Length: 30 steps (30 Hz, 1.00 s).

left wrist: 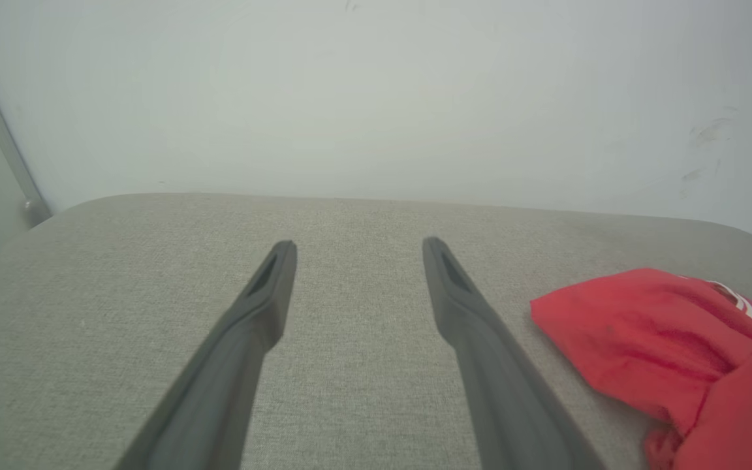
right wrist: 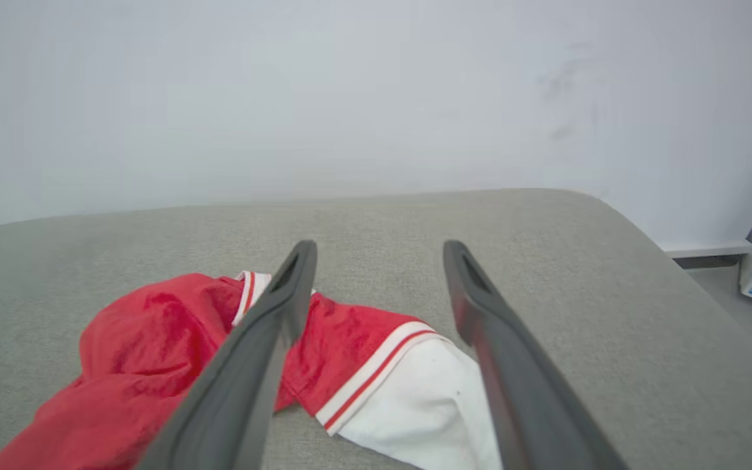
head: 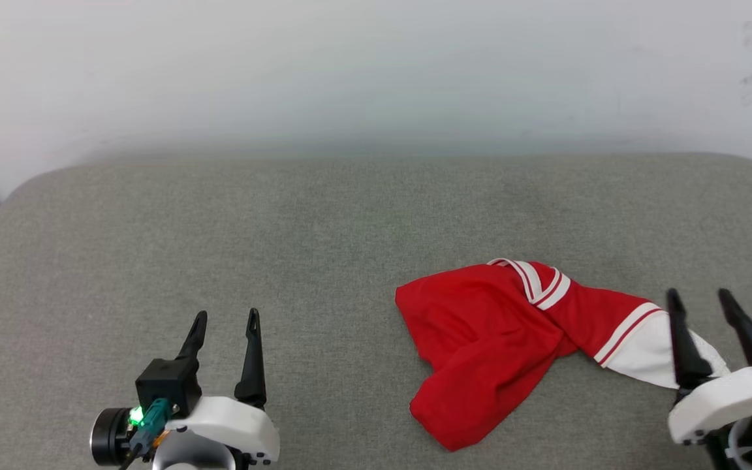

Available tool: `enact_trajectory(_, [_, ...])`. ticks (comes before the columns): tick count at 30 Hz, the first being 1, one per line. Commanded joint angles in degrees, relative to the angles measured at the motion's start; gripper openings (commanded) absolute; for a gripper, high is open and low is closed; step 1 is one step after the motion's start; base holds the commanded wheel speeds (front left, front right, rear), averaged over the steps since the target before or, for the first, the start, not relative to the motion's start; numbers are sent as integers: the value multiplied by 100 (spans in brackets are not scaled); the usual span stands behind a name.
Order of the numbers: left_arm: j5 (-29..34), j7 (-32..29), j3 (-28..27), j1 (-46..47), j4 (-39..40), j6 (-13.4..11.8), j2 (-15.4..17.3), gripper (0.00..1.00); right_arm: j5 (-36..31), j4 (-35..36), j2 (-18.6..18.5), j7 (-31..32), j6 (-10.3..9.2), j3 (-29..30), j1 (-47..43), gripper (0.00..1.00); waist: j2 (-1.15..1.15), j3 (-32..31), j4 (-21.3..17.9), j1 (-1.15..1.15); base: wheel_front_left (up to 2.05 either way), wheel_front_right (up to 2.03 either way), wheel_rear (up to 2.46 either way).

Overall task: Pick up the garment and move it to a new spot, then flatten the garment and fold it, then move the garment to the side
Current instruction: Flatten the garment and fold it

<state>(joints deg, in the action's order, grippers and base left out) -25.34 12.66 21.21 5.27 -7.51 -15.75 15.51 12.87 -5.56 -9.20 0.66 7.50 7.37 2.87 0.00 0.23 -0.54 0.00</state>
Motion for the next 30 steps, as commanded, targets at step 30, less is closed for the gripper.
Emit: enact_trajectory(30, [-273,-2368,908,2959,-932,1179,-262,100,-289,1510,451,-125,-2,-688,63,100,0,1120,-813,0,0,0,0])
